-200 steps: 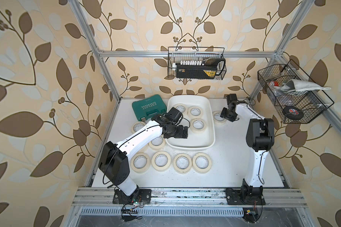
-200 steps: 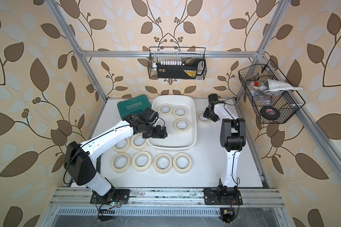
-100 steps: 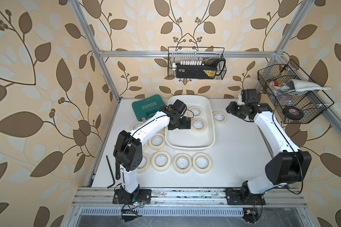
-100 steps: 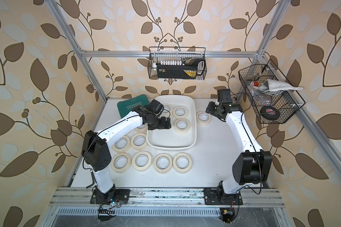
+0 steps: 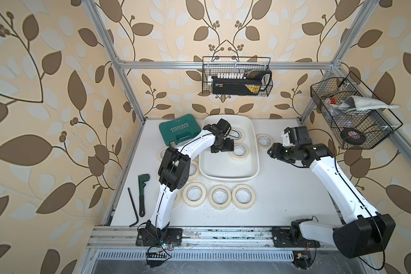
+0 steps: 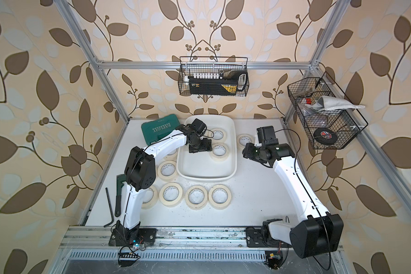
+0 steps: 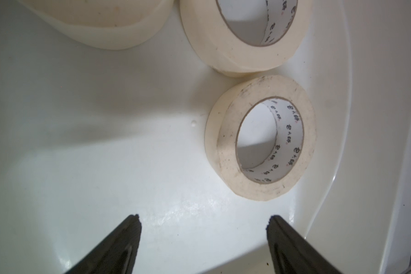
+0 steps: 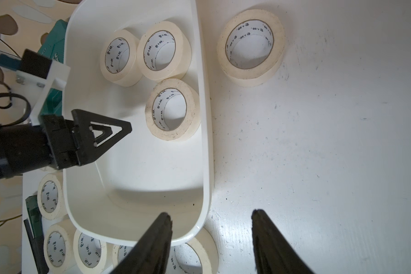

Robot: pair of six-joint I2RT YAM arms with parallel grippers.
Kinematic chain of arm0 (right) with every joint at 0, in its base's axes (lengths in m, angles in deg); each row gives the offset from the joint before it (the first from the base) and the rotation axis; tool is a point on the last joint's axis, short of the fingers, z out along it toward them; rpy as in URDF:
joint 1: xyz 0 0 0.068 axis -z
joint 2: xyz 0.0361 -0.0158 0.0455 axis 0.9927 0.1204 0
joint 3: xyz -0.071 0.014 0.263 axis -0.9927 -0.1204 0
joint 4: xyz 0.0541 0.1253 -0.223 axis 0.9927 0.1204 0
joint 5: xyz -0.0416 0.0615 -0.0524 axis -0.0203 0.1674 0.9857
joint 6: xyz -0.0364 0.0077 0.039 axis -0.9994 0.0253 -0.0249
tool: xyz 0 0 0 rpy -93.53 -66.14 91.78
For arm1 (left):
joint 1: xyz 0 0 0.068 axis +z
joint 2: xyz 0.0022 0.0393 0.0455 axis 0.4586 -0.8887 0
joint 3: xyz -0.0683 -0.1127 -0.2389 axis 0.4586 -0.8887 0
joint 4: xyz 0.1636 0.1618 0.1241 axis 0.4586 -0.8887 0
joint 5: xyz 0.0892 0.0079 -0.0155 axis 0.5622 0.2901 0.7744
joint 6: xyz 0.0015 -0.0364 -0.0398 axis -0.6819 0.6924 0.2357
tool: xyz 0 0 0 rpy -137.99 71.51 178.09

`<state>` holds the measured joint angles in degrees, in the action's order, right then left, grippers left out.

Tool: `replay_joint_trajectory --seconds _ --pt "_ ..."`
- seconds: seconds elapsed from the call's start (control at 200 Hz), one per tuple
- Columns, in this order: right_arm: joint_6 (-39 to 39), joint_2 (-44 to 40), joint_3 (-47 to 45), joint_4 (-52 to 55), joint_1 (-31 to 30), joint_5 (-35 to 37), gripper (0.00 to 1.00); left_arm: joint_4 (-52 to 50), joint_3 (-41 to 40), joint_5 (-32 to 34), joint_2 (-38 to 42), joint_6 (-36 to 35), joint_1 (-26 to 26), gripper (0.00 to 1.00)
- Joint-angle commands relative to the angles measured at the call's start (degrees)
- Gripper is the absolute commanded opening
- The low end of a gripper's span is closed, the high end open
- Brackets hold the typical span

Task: Take out the art tape in the storage box
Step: Pick up the art tape from the storage box.

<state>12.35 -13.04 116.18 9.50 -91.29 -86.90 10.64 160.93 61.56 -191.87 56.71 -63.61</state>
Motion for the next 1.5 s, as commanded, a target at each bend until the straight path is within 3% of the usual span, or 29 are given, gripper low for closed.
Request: replay_joint_trajectory --seconds 0.0,0.38,0.63,0.755,0.91,1.1,1.494 --pt "0.2 -0.96 -1.25 1.85 -0.43 0.11 0.56 0.89 4.47 -1.54 -2.45 -2.53 0.41 0.86" --pt "0.33 -2.2 -2.29 2.16 -0.81 0.0 0.56 -4.74 19.0 1.89 -14.02 -4.39 0.02 0.8" --pt "0.66 -1.63 -2.25 1.09 -0.83 -1.11 0.56 -4.89 19.22 1.29 -16.18 -4.7 -0.6 0.77" --pt "1.2 -1.33 -2.62 -0.19 -0.86 -2.29 0.56 -5.41 18.81 2.22 -15.85 -4.85 -0.6 0.64" --pt "1.47 -0.5 -2.46 -0.86 -1.57 -1.76 0.56 -7.5 17.48 1.1 -13.88 -4.93 -0.16 0.45" --pt "0.51 2.36 -0.02 -0.39 -5.04 2.56 0.56 -5.5 8.08 0.78 -5.88 -4.92 1.01 0.24" --pt "0.19 8.62 7.42 0.27 -12.35 4.31 0.56 -13.71 1.05 1.97 6.87 -8.16 1.42 0.19"
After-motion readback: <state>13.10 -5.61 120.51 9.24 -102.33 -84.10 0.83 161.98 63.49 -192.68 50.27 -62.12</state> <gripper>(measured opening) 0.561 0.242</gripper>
